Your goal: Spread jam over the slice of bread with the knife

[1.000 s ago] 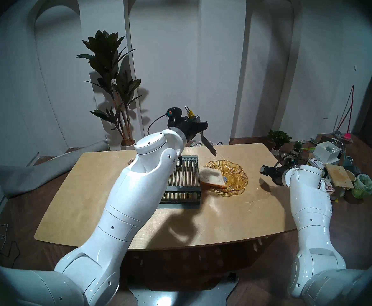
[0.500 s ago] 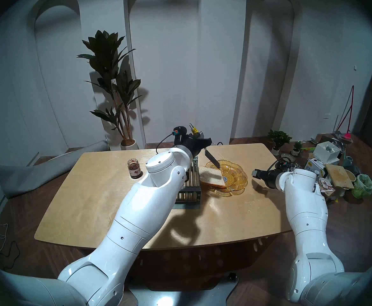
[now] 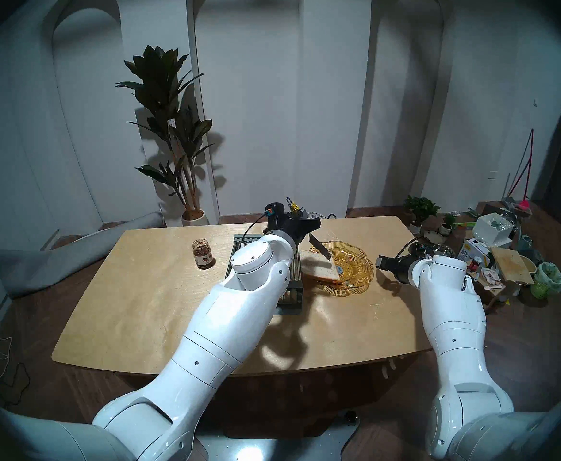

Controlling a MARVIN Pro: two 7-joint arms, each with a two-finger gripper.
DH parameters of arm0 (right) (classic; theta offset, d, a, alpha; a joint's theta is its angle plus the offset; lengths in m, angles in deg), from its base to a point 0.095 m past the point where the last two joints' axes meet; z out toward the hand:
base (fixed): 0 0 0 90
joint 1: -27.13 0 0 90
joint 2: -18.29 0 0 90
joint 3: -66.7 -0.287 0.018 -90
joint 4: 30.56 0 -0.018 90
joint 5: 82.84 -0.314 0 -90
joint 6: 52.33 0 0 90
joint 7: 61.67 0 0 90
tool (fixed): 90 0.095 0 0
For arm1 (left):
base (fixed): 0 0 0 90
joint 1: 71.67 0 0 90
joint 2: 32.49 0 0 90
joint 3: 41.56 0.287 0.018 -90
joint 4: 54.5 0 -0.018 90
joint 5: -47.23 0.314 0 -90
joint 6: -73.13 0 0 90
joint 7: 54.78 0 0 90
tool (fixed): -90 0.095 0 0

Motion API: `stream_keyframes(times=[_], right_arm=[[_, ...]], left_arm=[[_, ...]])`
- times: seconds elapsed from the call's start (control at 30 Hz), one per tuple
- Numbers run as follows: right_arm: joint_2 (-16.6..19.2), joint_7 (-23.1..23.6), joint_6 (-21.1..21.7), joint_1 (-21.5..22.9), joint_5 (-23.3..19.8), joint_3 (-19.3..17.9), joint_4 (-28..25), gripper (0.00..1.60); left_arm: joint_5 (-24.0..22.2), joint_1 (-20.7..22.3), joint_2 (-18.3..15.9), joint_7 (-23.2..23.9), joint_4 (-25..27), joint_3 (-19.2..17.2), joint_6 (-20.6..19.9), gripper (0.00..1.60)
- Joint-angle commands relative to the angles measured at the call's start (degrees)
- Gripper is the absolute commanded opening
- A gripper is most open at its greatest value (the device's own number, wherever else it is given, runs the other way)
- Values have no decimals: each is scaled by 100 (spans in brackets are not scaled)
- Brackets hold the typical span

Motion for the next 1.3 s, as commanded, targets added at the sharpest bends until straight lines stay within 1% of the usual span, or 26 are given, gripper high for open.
stream_keyframes(times=[0.0,0.1,0.27,0.47,0.57,0.7,0.77,0.93,0.97,1.13,1.17,1.2,1.27], right_arm=[[-56,-49,-173,90,-2,-20,-125,160],[-74,-92,-338,84,87,52,-95,160],[-97,-135,-410,129,137,93,-1,160],[-133,-169,-478,206,149,107,110,160],[-143,-194,-560,235,187,135,173,160],[-157,-222,-610,259,209,150,233,160],[-164,-238,-653,277,232,163,281,160],[-176,-217,-698,299,232,174,327,160],[-176,-212,-720,299,238,184,328,160],[-194,-223,-769,299,263,213,335,160],[-197,-224,-770,295,267,219,330,160],[-201,-226,-780,292,273,225,329,160],[-207,-232,-798,288,284,233,331,160]], left_arm=[[-12,247,206,-54,-153,13,-31,0],[3,279,212,-80,-247,2,-1,0],[-10,317,221,-118,-282,-20,-44,0],[-39,405,265,-173,-350,-28,-247,0],[-172,409,349,-174,-379,-131,-327,0],[-214,422,375,-209,-369,-201,-304,0],[-272,444,385,-227,-371,-262,-358,0],[-369,443,438,-214,-420,-332,-337,0],[-455,427,466,-197,-402,-382,-312,0],[-481,428,442,-177,-313,-434,-277,0],[-566,416,475,-171,-293,-496,-311,0],[-540,426,451,-169,-288,-479,-304,0],[-706,406,481,-117,-283,-557,-312,0]])
